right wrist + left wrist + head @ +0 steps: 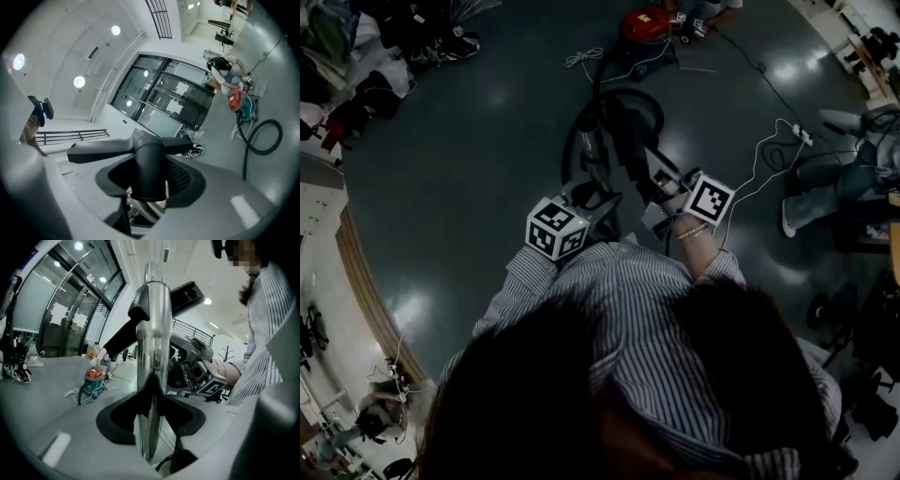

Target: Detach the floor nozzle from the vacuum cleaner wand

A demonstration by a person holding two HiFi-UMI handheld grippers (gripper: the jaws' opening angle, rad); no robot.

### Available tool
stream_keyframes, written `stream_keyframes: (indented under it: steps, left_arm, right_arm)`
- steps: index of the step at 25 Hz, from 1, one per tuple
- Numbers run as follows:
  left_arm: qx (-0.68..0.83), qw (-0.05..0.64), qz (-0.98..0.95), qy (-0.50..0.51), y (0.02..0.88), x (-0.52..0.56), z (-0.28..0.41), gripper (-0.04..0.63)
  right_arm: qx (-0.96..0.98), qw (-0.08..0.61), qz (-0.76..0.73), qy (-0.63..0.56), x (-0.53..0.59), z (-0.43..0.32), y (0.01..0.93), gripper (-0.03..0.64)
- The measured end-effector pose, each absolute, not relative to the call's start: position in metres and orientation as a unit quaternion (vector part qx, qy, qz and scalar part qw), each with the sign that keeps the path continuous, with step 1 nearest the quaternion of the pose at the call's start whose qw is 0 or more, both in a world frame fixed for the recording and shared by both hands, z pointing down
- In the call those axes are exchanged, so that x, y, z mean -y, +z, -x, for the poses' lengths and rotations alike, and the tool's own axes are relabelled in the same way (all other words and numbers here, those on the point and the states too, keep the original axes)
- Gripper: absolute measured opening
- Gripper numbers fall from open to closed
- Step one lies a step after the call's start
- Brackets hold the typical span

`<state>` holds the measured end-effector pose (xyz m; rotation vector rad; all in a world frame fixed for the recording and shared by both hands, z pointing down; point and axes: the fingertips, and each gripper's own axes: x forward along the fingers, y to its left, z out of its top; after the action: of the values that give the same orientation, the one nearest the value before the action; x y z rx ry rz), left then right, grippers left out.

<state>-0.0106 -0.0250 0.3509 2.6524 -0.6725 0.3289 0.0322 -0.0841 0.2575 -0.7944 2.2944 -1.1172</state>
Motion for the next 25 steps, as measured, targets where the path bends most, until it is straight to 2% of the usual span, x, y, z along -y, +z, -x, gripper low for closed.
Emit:
stream_keyframes:
  steps: [9, 25]
  left_arm:
    - [0.246, 0.216, -0.940, 0.098, 0.350, 0.030, 0.012, 0.181]
    - [0.239, 0.194, -0.944, 0.118, 0.352, 0.035, 0.016, 0.181]
  right_arm:
    - [-0.844, 0.218, 0.291, -0.395, 0.081, -0.032, 0.266, 0.179]
    - [-0.853, 0.210, 0.288, -0.381, 0.085, -0.030, 0.261, 0.179]
